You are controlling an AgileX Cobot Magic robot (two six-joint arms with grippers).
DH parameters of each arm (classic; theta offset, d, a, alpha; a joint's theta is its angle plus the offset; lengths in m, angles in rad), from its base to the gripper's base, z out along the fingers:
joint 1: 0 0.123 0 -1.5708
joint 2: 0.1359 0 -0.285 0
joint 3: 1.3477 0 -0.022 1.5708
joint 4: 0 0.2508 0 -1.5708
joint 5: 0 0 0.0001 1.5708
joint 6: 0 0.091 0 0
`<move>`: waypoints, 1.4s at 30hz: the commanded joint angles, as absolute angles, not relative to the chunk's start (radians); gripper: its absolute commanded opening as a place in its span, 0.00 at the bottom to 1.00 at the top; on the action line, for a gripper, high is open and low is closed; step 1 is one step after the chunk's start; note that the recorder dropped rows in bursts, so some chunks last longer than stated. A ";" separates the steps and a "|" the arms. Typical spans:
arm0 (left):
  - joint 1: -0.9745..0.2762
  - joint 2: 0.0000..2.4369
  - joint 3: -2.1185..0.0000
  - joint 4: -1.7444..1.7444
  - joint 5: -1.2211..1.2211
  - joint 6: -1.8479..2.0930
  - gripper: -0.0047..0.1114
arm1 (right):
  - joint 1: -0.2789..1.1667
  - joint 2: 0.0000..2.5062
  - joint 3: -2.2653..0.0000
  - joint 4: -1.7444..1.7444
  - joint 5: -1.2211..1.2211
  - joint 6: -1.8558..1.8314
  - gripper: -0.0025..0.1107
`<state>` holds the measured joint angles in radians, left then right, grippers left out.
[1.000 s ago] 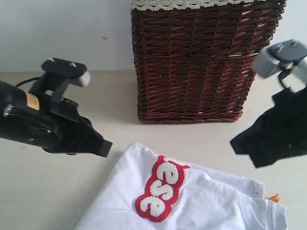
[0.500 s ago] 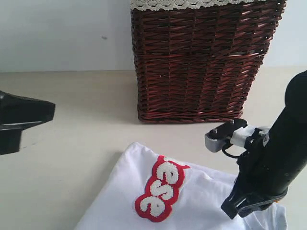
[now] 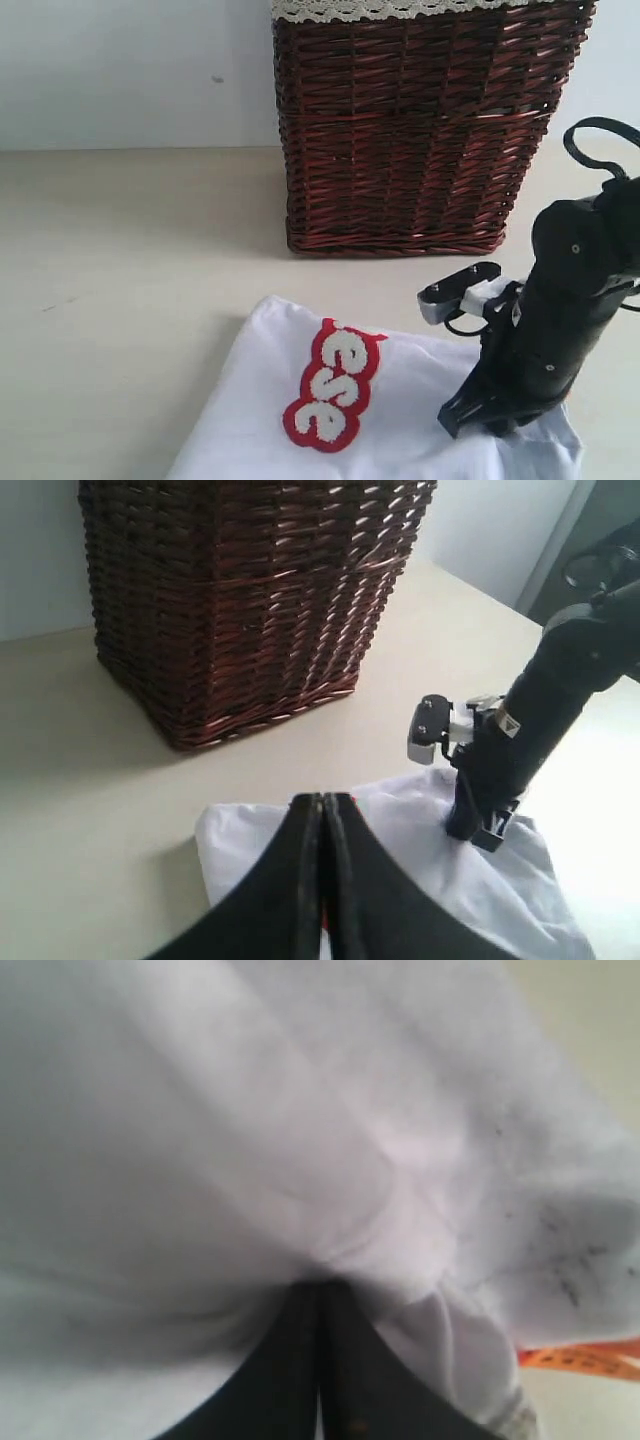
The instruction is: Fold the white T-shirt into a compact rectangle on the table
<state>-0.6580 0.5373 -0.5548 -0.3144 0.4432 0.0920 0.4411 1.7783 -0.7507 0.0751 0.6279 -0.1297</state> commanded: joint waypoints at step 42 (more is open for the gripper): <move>-0.656 0.461 -0.534 -0.338 0.503 0.098 0.04 | 0.800 1.788 -0.671 -0.102 0.176 0.370 0.02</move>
<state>-0.6580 0.4671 -0.5355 -0.3375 0.4979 0.0937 0.8059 1.7158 -0.6192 -0.1025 0.1990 0.3644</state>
